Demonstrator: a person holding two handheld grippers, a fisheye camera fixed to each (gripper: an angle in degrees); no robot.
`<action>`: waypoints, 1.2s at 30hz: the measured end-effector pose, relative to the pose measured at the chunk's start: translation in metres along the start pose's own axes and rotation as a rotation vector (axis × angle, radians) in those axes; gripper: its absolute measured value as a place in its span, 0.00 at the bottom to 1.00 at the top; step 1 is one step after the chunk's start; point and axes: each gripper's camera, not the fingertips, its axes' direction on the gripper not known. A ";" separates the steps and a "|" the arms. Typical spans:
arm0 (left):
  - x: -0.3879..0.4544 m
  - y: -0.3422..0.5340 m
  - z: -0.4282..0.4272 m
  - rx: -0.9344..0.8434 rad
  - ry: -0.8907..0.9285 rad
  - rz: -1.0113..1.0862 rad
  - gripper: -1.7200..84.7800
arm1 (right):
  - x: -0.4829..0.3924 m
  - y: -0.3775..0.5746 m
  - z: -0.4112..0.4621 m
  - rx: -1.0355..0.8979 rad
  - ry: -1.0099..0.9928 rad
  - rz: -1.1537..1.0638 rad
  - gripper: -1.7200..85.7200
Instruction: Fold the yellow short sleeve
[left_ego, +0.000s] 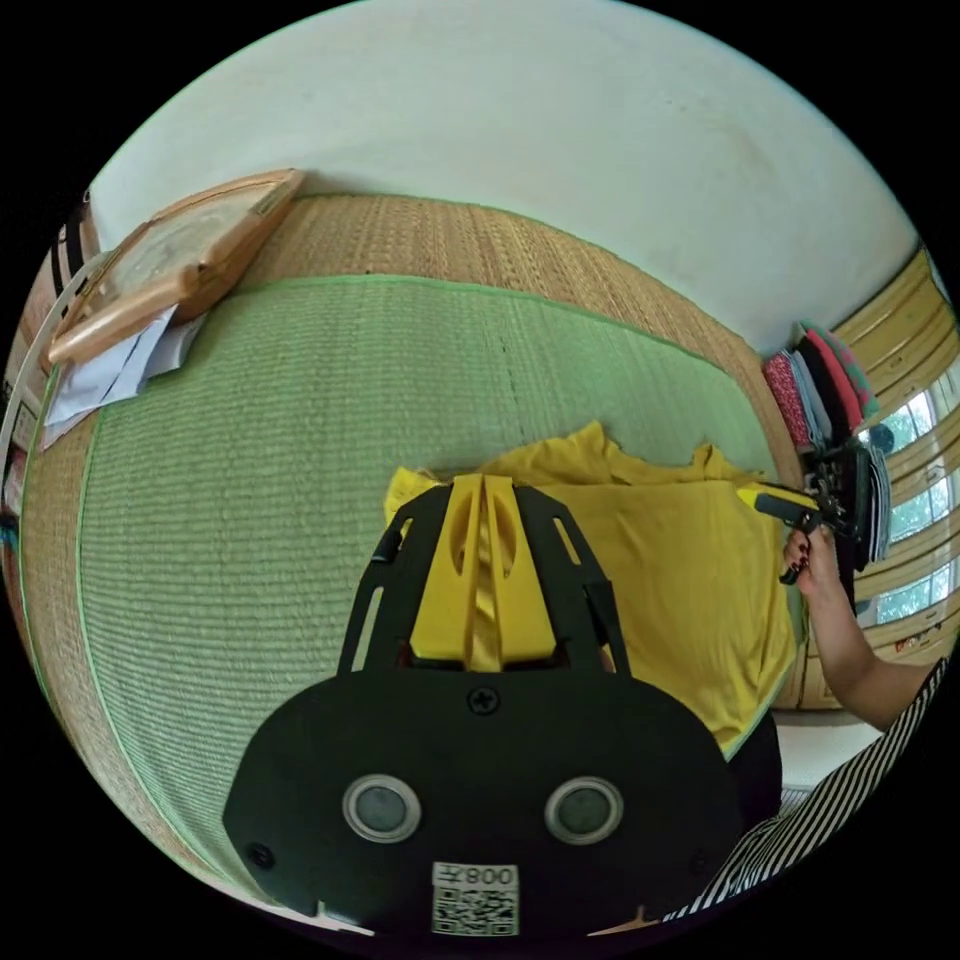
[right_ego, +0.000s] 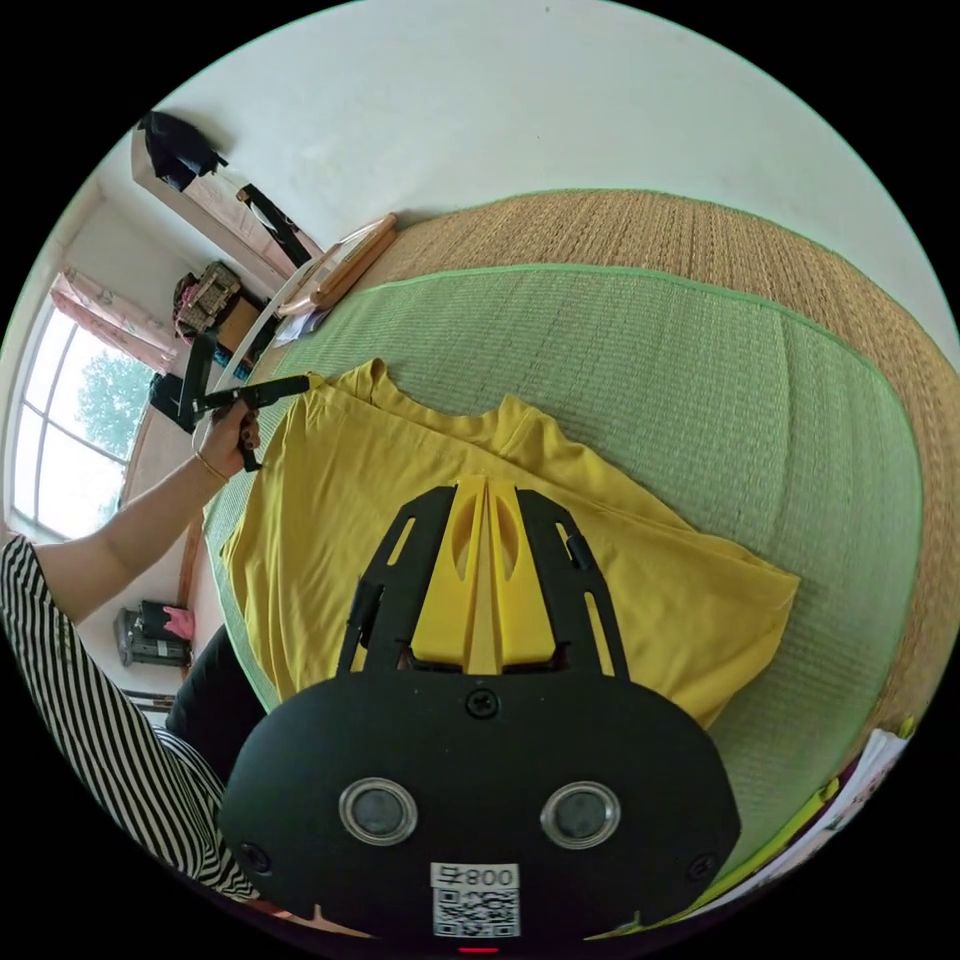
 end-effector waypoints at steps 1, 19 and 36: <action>-0.002 0.002 -0.002 0.014 0.003 -0.002 0.03 | 0.001 0.005 -0.002 0.008 0.002 0.000 0.02; -0.103 0.056 0.026 0.005 0.144 -0.199 0.06 | 0.118 0.150 -0.034 0.129 0.194 0.362 0.05; -0.173 0.075 0.070 0.003 0.151 -0.248 0.05 | 0.116 0.176 0.037 0.023 0.222 0.223 0.02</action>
